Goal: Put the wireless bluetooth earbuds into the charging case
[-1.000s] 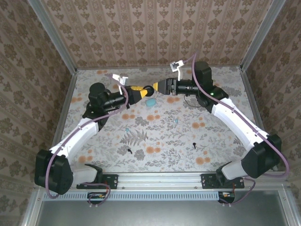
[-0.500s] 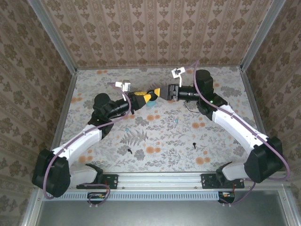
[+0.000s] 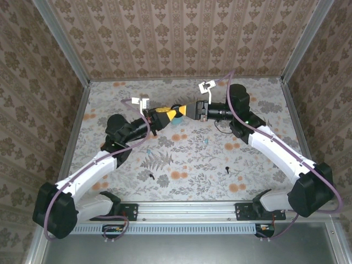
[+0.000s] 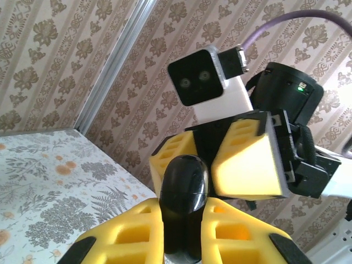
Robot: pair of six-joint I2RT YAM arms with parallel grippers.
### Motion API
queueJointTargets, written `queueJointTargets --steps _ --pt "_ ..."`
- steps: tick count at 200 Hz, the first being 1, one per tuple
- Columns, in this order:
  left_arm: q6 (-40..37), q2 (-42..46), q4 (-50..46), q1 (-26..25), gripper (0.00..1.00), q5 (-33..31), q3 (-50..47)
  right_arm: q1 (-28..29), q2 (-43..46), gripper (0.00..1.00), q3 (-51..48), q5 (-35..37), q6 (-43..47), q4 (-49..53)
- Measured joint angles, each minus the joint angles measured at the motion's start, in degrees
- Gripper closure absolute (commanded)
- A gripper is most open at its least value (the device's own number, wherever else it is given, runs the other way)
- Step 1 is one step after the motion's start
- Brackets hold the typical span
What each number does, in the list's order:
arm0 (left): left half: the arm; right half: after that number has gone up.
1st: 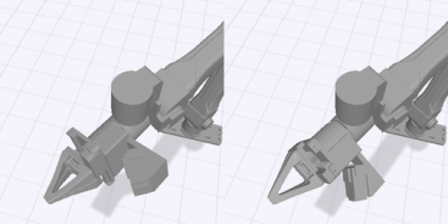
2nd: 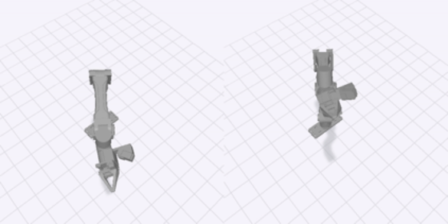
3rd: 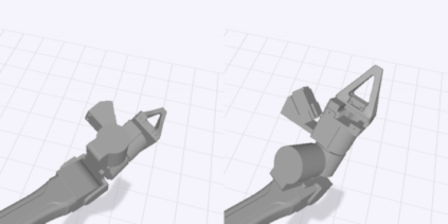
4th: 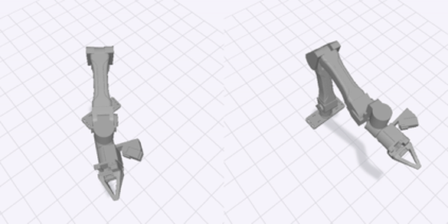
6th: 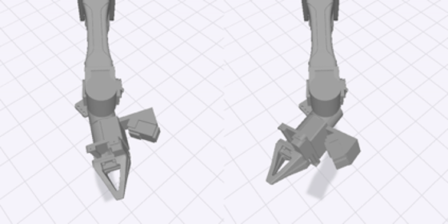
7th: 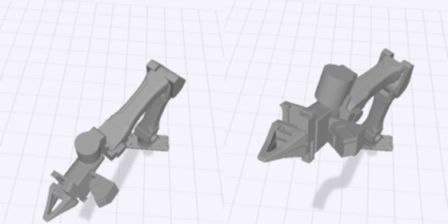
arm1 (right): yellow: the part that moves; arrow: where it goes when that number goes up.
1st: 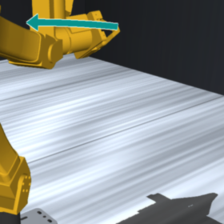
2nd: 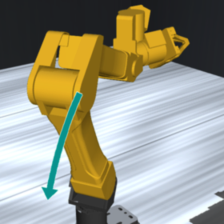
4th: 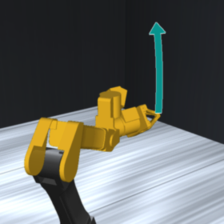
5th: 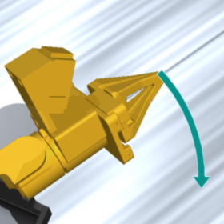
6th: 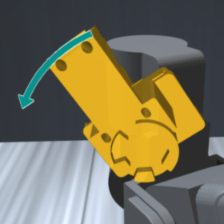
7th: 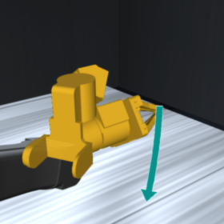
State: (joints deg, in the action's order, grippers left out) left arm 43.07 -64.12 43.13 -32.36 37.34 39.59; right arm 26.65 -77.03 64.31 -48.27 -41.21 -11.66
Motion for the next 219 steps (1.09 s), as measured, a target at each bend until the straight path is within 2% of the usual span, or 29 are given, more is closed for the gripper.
queueJointTargets --steps 53,80,103,124,136,171,219 --pt "2.3 -0.4 0.9 -0.2 0.93 -1.0 -0.1 -0.2 -0.2 0.87 0.1 -0.2 0.3 -0.6" --pt "2.4 -0.4 1.0 -0.2 0.86 -1.0 -0.1 -0.2 -0.2 0.91 0.1 -0.2 0.5 -0.6" --pt "2.5 -0.4 1.0 -0.3 0.71 -0.9 -0.1 -0.2 -0.2 0.94 0.2 -0.2 1.1 -0.5" --pt "2.7 -0.4 1.0 -0.3 0.48 -0.7 -0.2 0.3 -0.2 0.95 0.3 -0.3 2.6 0.8" --pt "2.9 -0.4 0.5 -0.3 0.44 0.0 -0.2 0.6 -0.2 0.95 0.7 -0.3 3.6 2.1" --pt "2.4 -0.3 -1.1 2.2 0.44 3.6 -0.5 0.7 -0.2 0.96 2.7 -0.5 6.8 6.3" --pt "2.4 -0.5 -1.0 4.6 0.47 12.0 -0.6 0.7 -0.2 0.96 3.2 -0.9 9.8 10.0"
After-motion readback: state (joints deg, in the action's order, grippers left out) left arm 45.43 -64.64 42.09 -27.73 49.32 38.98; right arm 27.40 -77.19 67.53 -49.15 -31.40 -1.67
